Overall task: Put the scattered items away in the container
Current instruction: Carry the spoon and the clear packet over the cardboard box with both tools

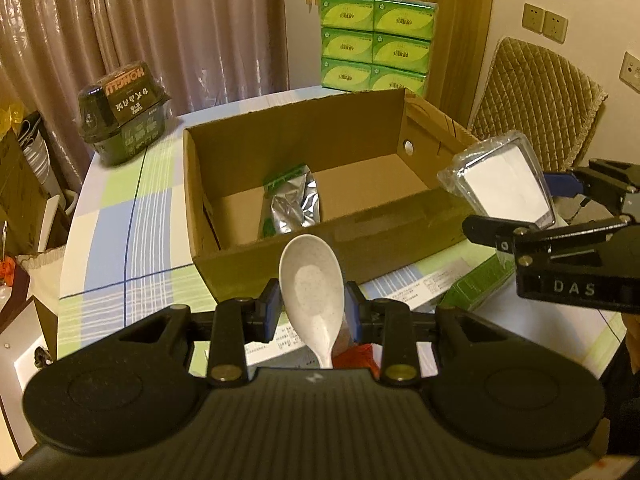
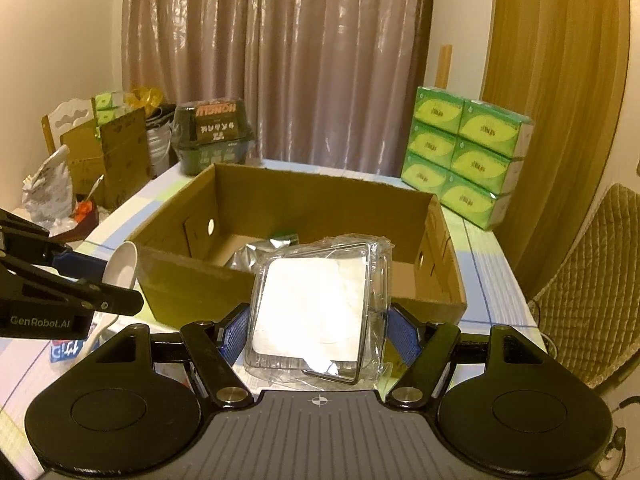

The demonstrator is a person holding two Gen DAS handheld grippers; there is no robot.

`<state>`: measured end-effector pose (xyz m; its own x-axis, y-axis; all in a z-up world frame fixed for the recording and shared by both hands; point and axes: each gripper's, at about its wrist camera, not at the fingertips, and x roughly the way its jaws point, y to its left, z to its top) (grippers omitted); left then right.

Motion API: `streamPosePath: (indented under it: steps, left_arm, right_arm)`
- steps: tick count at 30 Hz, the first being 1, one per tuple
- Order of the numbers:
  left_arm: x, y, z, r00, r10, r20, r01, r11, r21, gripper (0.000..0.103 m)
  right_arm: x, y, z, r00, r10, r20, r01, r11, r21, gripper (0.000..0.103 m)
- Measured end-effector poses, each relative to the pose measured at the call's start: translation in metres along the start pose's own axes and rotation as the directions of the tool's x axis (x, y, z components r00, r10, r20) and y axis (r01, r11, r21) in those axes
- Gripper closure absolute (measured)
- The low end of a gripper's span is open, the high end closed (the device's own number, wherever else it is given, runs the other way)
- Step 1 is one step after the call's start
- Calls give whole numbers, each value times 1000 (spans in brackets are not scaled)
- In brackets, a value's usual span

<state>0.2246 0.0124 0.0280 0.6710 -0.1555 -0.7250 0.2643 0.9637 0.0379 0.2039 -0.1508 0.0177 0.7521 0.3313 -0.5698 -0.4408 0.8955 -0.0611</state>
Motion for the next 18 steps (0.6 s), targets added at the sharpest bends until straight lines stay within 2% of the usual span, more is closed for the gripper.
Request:
streamPosePath:
  steps: [18]
  left_arm:
    - [21,5,33,1000,18,5,-18,999,50,75]
  right_arm:
    - [27,-23,30,999,-19,27,19,1000,8,34]
